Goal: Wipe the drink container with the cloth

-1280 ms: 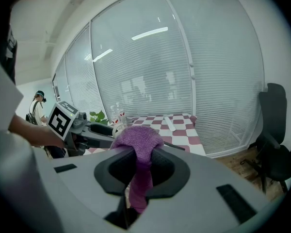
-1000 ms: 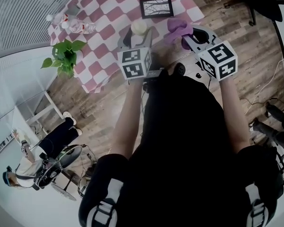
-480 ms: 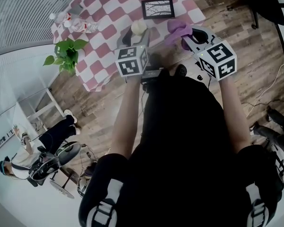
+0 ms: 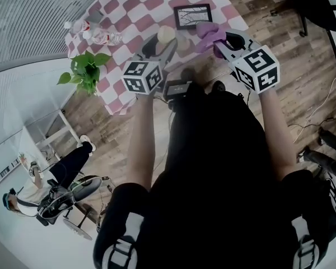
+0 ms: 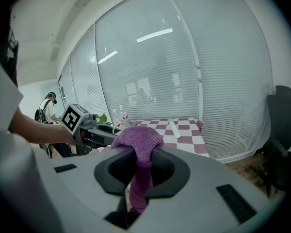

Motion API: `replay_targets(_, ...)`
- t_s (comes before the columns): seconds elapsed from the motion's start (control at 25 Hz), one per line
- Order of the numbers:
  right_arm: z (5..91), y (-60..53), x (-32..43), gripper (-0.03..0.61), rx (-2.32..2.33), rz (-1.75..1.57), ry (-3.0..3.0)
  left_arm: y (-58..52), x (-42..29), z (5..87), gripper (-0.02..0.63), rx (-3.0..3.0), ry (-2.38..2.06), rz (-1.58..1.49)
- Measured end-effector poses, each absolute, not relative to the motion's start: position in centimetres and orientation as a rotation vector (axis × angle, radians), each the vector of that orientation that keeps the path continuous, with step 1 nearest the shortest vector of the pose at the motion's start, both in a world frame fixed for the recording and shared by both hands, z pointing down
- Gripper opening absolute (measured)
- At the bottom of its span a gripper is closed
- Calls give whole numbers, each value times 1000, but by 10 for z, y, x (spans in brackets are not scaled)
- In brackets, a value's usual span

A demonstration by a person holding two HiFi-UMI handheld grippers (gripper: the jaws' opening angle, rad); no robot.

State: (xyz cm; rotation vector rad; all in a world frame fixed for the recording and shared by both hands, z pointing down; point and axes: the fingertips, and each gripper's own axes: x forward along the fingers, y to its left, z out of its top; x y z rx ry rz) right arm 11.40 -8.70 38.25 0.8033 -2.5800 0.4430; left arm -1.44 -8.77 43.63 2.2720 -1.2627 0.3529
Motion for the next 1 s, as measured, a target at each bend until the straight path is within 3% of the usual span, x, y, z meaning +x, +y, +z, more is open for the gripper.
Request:
replay_targets(0.36,395,-95,75,63,744,429,-2548,-90,-44,436,269,2456,-990,95)
replay_targets(1.0,448,-85,-3,69,545,423,-2531,-85,-76,460,268,2496,-786,32)
